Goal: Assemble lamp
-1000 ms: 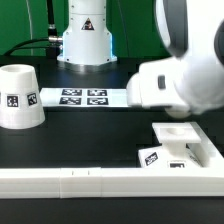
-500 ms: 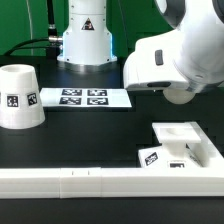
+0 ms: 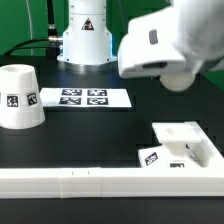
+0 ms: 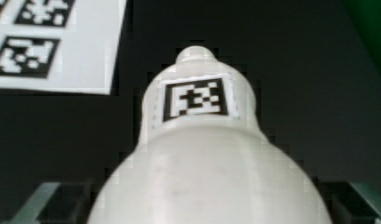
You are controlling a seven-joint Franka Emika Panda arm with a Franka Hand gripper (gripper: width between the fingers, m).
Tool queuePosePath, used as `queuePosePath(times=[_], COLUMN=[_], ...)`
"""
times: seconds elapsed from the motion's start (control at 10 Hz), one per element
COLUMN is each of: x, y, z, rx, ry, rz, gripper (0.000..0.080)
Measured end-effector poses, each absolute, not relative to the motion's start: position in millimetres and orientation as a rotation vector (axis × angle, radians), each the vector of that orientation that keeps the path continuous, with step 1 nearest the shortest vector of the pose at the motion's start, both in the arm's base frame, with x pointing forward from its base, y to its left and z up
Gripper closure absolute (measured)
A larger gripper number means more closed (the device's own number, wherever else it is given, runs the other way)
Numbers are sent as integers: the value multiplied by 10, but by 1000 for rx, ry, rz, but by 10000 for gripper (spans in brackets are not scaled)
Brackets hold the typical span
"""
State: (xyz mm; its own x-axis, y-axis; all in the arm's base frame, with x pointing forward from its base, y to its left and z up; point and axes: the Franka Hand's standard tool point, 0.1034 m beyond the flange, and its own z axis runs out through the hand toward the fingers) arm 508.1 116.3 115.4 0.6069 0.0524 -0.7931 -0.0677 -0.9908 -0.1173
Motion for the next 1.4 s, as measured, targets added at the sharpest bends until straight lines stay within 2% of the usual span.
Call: queuePosePath(times=[0.1, 0.2, 0.4, 0.6, 1.0, 1.2, 1.4], x=[5202, 5308, 5247, 5390, 5597, 5636, 5725], y=[1169, 1193, 1183, 1196, 1103, 1104, 1076], z=[1206, 1172, 1198, 1194, 1749, 1672, 1687], rx=[-2725, -2790, -2846, -2921, -2979, -3001, -3007], ry=[23, 36, 56, 79, 12, 26, 13], rz=[1256, 1091, 949, 673, 341, 99, -120], gripper=[222, 222, 222, 222, 222, 222, 222])
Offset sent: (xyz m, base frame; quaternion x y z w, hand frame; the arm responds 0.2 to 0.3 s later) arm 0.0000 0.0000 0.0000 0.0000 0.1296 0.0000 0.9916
